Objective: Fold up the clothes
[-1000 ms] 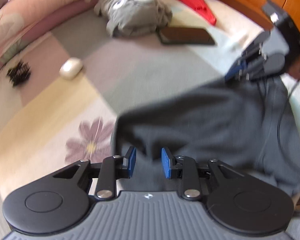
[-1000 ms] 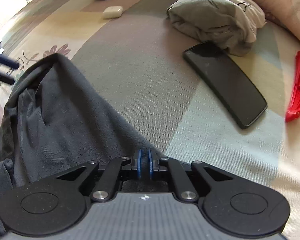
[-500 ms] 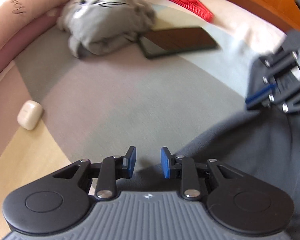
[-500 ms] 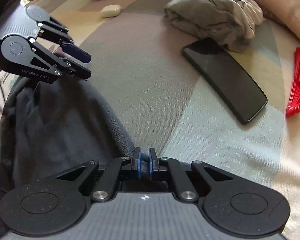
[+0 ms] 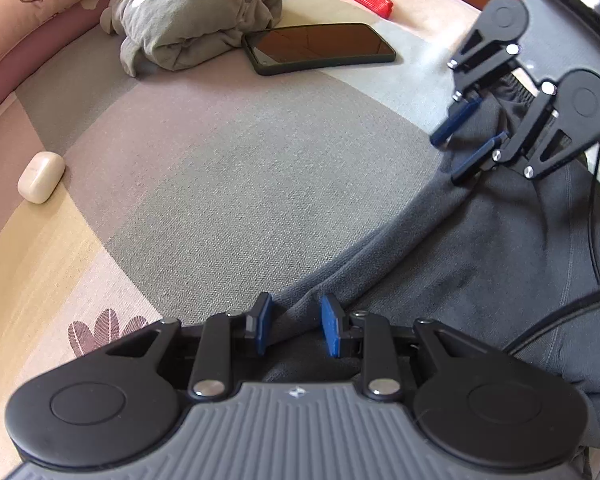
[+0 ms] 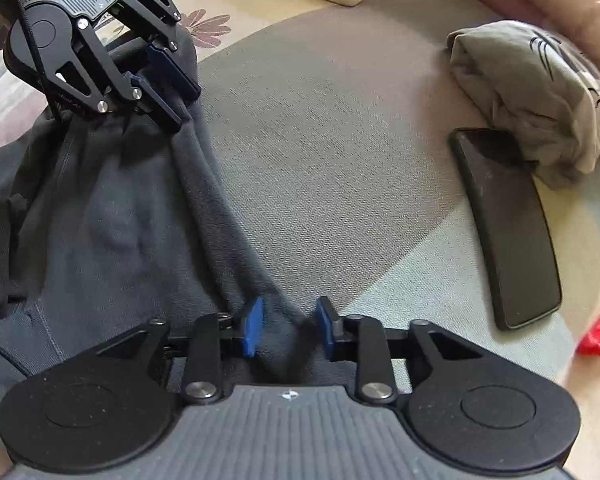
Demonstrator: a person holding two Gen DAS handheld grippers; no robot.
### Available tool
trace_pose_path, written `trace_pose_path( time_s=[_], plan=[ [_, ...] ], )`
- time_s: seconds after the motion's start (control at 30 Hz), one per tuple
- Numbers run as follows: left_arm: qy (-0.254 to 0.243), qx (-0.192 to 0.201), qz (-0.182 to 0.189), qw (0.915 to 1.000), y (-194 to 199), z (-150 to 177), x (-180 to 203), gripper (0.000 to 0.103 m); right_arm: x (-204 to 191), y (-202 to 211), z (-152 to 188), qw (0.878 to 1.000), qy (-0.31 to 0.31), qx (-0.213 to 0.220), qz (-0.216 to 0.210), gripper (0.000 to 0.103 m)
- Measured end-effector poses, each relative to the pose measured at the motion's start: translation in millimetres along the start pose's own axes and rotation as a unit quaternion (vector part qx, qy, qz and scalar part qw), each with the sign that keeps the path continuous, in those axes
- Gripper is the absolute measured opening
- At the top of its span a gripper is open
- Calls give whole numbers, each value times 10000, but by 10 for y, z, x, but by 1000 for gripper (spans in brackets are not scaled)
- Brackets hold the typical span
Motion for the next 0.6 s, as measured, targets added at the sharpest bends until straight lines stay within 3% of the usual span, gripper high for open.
trace_pose_path(
  time_s=[0.03,0.1,0.13,0.17,0.33,0.6],
  plan=[
    [36,12,5,10000,4,-4,-12,27,22,10,-6,10000,-69,19,15,49],
    [103,37,10,9999,17,-5,-31,27,66,31,-17,9998,-207,57,44,47],
    [138,51,11,9999,24,-8,-43,27,88,41,-23,9996,-276,76,59,33],
    [184,67,14,9998,31,-12,-59,27,109,51,-29,9993,-345,95,74,12],
    [326,160,4,9993,80,-41,-119,27,219,103,-57,9973,-689,190,148,6],
    [446,261,-153,9985,133,-101,-215,27,265,192,-88,9908,-1258,367,329,8]
  ],
)
Point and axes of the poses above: each gripper's, at about its wrist camera, not at the fingertips, and y roughly against the way its jaws point, x to its right, z to its underside, the point moved 3 cm from there along -y, roughly the way its jaws point, and after that the axes turned 1 degree about -x, right-handed, at the moved point
